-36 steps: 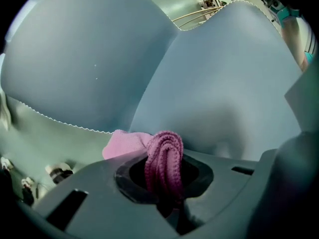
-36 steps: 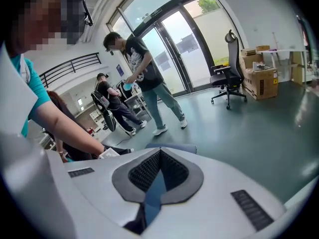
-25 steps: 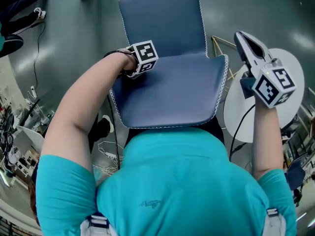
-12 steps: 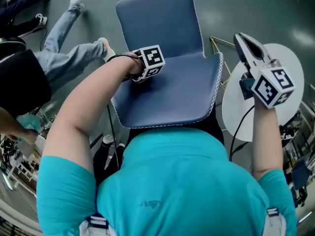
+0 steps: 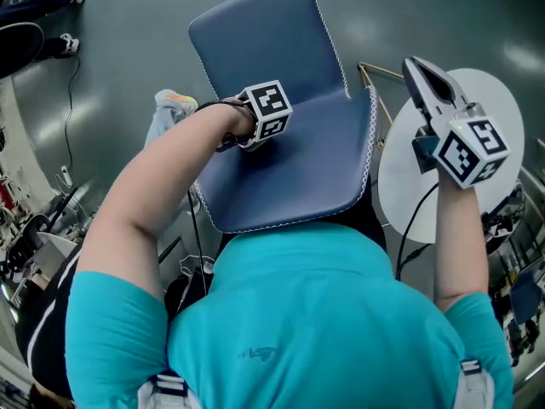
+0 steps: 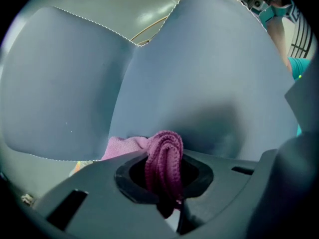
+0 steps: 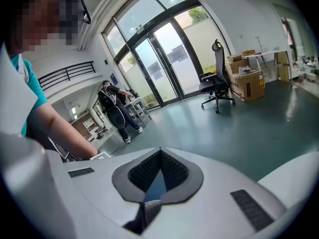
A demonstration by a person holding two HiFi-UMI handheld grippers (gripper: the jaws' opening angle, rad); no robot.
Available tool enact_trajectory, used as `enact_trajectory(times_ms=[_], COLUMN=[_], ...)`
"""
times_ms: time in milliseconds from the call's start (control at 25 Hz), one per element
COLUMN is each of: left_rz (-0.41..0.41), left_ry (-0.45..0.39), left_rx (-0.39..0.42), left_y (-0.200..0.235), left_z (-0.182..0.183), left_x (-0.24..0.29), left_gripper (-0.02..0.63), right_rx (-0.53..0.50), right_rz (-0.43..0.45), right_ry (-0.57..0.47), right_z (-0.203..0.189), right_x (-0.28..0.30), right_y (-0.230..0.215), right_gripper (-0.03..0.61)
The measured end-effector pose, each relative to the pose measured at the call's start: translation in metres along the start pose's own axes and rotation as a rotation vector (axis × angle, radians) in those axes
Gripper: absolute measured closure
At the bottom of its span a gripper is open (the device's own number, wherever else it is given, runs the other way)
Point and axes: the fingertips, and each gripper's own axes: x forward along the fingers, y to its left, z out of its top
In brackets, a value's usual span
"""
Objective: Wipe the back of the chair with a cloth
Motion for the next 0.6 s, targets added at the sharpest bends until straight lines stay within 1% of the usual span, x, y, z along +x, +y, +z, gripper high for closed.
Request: enact_trajectory(times_ms=[160, 360, 600], left_rz=[-0.054, -0.108, -0.126], left_ry=[-0.072, -0.158, -0.2], left_rx=[-0.019, -0.027, -0.007], left_y=[-0.009, -0.025, -0.028], left_z=[0.027, 0.055, 0.088], left_x=[-0.006, -0.025, -0.03], left_gripper=[0.555, 0.555, 0.555], right_rx=[0.013, 0.019, 0.024], right_rz=[-0.006, -0.005, -0.007], right_ry=[0.003, -0.005, 0.001], right_z=[-0.006, 0.001, -0.002], right_x=[-0.003, -0.007, -0.004], right_y=[-0.01, -0.006, -0.012], right_gripper=[0.586, 0.586, 0.586])
